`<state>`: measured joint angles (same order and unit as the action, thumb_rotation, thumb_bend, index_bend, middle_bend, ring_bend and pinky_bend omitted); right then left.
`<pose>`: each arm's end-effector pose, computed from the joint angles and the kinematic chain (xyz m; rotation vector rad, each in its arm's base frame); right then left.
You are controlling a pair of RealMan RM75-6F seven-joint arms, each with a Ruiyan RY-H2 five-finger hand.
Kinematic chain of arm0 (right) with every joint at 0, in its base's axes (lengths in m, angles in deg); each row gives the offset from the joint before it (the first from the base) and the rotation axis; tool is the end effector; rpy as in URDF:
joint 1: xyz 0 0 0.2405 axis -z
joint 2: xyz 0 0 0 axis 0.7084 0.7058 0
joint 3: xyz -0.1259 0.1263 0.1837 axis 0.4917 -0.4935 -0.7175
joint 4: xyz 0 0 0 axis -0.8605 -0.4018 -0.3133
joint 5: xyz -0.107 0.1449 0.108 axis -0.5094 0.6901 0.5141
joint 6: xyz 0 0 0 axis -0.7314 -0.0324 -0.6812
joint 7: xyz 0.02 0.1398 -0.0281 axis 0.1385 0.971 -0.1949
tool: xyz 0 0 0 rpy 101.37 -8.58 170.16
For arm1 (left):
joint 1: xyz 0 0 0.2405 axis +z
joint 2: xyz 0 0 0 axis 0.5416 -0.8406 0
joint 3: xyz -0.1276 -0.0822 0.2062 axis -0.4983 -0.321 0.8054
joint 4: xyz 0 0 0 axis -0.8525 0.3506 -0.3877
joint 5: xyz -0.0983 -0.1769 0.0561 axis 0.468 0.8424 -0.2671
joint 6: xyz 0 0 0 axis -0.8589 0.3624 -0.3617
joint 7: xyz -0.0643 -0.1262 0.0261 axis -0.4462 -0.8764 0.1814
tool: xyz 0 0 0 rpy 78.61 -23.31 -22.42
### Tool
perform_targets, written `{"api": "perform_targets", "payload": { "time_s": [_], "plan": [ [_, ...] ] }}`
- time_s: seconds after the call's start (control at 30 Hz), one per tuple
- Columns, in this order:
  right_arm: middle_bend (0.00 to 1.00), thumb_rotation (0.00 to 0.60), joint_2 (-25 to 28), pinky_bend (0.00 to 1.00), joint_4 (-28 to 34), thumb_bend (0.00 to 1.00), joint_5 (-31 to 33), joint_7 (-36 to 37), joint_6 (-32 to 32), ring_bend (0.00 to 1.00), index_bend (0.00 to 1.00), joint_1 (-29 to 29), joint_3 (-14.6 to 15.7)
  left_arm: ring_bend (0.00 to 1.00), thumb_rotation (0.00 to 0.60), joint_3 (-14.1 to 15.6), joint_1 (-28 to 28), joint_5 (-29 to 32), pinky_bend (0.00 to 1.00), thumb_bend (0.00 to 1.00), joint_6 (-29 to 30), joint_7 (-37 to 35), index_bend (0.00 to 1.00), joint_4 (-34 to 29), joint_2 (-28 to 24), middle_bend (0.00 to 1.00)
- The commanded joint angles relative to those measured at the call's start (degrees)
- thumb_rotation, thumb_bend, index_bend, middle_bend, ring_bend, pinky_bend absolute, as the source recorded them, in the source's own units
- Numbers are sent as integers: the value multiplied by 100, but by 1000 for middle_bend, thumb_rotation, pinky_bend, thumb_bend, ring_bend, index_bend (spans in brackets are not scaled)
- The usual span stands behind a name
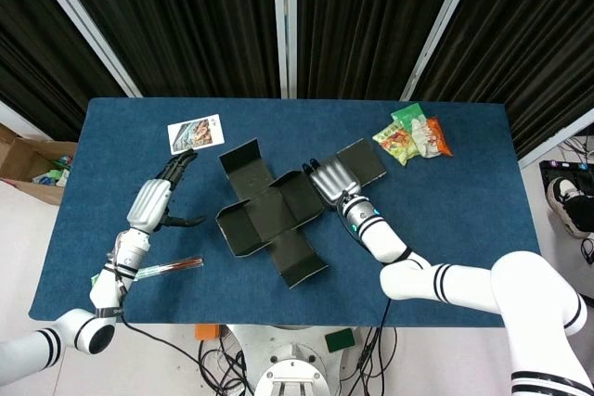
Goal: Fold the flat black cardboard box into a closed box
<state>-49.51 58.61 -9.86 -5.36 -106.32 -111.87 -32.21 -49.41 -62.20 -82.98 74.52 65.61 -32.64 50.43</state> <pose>-0.0687 -0.3997 -0.0560 2.1094 -0.5457 0.5924 -0.2205 0.3180 0.0326 -1.4937 -1.2804 -1.3960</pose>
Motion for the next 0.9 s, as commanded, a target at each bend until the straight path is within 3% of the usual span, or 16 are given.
{"api": "perform_targets", "payload": {
  "time_s": [0.03,0.57,0.77,0.9],
  "plan": [
    [313,600,11,1000,21,176,10,-17,-25,780,396,10,0,24,599,7,6,1,210,45,-13,-25,37,30,11,27],
    [313,600,54,1000,105,176,-52,-11,-78,780,396,71,-20,28,600,143,-26,-24,219,44,-270,94,42,-1,-25,27],
    [313,600,68,1000,94,176,-91,17,-20,780,396,59,-34,70,600,375,-65,53,260,45,-625,718,43,381,97,27],
    [313,600,75,1000,63,176,-78,22,39,780,396,53,-23,164,600,450,-54,152,376,45,-689,1382,43,772,351,21]
  ]
}}
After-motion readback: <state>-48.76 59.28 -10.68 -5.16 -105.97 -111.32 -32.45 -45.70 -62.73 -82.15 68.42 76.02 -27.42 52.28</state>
